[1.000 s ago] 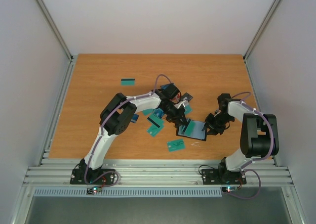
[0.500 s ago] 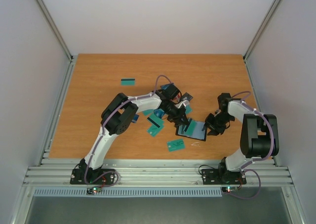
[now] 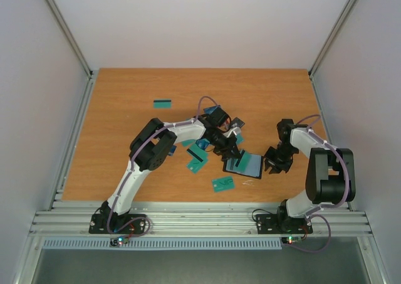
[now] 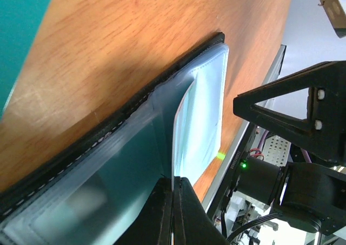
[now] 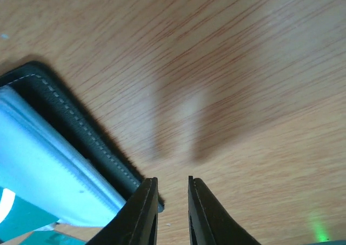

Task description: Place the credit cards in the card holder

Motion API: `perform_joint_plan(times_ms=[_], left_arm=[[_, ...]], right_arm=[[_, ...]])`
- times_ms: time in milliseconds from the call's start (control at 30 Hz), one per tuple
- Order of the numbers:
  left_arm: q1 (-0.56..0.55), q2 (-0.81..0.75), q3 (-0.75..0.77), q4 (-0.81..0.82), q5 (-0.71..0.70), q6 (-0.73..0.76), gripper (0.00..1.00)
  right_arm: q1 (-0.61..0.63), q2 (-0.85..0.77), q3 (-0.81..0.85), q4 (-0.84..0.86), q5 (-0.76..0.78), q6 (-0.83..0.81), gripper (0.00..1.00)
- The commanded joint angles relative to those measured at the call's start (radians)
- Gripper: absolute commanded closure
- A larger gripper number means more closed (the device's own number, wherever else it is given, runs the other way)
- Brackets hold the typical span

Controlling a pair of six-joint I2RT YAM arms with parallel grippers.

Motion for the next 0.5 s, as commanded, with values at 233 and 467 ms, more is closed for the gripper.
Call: perform_joint_plan(times_ms=[233,467], left_arm=[[-0.022,0.038,0.018,0.021,-0.034,-0.028,1.00],[-0.029,0.039,-0.001,0.038,-0.056,-0.061,1.00]], right_arm=[[0.017,0.096,-0.022,0.056,-0.022,0.000,0.89],[0.035,0.112,-0.038,0.103,-0.114,-0.002,0.89]])
